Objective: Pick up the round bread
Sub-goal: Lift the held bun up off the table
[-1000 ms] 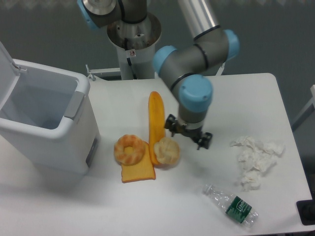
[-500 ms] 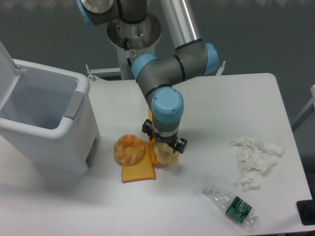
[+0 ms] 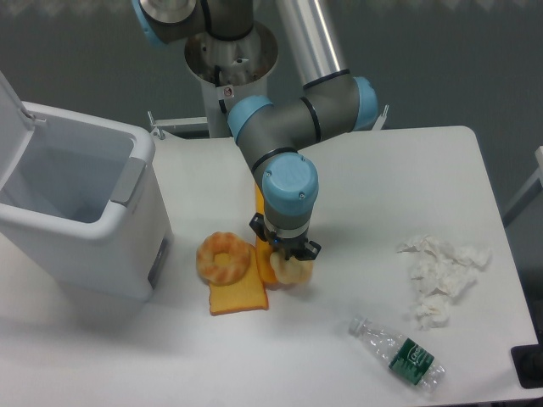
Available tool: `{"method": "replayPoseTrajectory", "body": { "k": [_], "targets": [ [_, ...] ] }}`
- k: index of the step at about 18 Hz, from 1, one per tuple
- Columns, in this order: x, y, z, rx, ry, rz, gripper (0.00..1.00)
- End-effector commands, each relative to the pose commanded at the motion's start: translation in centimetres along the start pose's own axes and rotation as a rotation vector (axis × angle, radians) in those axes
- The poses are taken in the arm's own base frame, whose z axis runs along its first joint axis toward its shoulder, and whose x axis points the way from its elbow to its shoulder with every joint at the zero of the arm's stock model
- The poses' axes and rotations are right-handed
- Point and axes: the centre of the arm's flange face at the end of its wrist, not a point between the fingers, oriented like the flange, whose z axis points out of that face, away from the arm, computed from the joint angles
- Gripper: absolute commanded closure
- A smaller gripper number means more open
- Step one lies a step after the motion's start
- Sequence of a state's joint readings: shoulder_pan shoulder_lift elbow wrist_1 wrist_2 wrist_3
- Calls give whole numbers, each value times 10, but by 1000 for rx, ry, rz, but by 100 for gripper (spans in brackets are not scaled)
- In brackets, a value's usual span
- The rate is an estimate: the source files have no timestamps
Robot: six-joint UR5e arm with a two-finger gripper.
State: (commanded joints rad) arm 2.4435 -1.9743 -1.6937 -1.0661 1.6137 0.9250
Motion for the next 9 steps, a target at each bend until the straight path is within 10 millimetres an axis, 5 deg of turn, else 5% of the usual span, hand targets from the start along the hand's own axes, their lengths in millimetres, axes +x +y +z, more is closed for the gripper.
{"method": "replayPoseTrajectory", "body": {
  "k": [2,9],
  "targets": [
    [-17,10,-29,33,-41,-25,100],
    [-98,49,-83,83,-114,-56,100]
  ]
}}
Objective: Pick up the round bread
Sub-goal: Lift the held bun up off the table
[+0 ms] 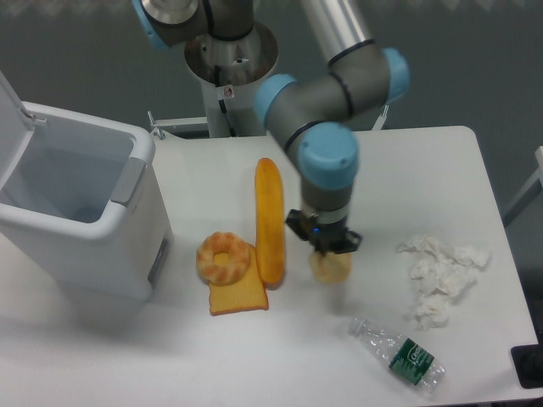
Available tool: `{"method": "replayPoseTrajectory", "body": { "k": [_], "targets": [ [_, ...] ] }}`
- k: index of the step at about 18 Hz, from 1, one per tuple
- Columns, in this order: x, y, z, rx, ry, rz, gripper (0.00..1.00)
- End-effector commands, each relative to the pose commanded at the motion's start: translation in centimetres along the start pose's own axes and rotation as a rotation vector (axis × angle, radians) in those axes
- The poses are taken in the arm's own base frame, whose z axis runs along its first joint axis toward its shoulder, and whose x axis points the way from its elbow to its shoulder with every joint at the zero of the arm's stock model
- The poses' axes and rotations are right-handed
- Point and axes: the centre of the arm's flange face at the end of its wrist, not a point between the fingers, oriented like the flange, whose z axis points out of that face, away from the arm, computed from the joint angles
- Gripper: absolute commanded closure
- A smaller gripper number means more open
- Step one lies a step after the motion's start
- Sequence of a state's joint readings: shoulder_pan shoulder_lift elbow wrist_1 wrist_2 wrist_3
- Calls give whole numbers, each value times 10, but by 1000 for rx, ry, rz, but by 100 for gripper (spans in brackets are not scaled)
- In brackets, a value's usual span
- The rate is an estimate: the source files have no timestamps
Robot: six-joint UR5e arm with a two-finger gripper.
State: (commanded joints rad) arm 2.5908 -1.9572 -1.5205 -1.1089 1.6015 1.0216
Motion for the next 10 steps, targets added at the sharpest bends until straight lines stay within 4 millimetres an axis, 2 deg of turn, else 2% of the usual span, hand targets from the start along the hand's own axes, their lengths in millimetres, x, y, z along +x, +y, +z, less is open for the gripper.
{"method": "replayPoseTrajectory", "body": {
  "k": [1,3,4,6,10],
  "targets": [
    [-13,-1,1,-2,8,-9,100],
    [-30,-2,-17,6,11,14,100],
    [-35,-3,-27,13,4,82,100],
    [-41,-3,-39,28,-8,152,100],
    [-45,-2,-57,35,-20,159,100]
  ]
}}
